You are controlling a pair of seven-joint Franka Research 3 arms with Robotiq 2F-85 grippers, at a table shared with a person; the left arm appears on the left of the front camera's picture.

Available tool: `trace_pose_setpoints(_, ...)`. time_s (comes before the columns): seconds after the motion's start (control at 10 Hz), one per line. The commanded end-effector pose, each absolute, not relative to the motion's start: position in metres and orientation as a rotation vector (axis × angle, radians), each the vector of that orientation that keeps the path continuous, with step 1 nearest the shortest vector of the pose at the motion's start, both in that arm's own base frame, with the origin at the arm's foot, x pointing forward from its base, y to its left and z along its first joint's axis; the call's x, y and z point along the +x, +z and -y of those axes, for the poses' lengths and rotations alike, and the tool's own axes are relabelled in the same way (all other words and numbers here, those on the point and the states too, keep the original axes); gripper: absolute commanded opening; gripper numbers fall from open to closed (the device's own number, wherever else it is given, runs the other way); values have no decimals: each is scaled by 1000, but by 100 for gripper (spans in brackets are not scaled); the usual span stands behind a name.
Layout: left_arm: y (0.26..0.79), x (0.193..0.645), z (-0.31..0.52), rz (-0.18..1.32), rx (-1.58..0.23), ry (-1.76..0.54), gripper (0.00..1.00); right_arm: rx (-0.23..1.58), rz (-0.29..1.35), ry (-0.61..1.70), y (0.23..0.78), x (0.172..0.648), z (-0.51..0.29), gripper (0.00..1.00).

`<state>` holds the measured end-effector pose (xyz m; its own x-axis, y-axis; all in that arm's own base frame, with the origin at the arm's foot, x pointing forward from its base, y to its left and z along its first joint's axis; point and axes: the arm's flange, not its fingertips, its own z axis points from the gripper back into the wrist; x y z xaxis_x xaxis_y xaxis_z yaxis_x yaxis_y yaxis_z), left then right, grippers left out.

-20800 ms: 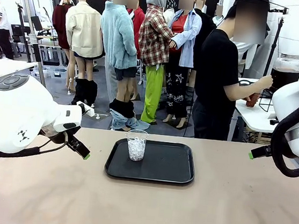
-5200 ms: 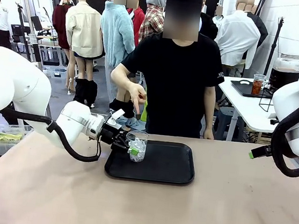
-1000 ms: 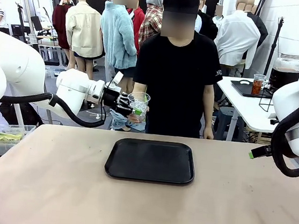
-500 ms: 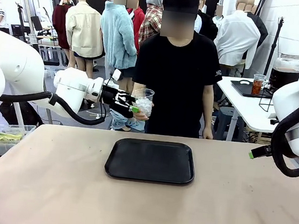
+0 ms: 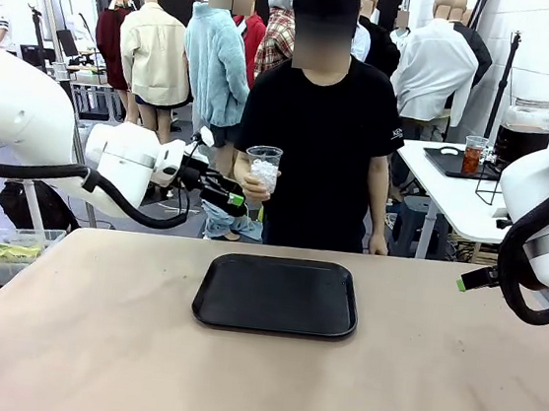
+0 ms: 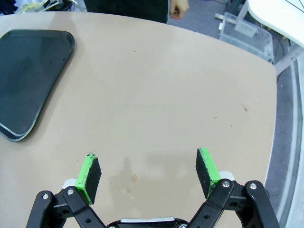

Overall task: Pour the drink into the iced cup.
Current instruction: Open the gripper to release the iced cup you were holding.

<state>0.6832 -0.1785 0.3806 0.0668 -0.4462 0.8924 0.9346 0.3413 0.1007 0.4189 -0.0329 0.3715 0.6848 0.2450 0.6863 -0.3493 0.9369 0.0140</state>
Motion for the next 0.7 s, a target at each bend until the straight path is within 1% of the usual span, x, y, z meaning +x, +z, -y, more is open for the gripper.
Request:
trace_pose_setpoints(0.0,387,614,154,954,-583,-1165,100,152,758,335,368,417,34,100)
trace_pose_setpoints(0.1,387,585,126,854,-542,-1176,100,152,758,335,368,417,34,100)
trace_pose_setpoints(0.2,388,560,99,754,-540,-1143,100,152,758,335,368,417,34,100)
trace_pose_setpoints(0.3,391,536,68,679,-506,-1078,100,152,758,335,368,417,34,100)
trace_pose_setpoints(0.4,392,516,42,572,-401,-938,100,152,758,335,368,417,34,100)
trace_pose_setpoints(0.5,395,489,19,547,-327,-800,100,152,758,335,368,417,34,100)
trace_pose_setpoints(0.6,400,461,3,569,-305,-674,100,152,758,335,368,417,34,100)
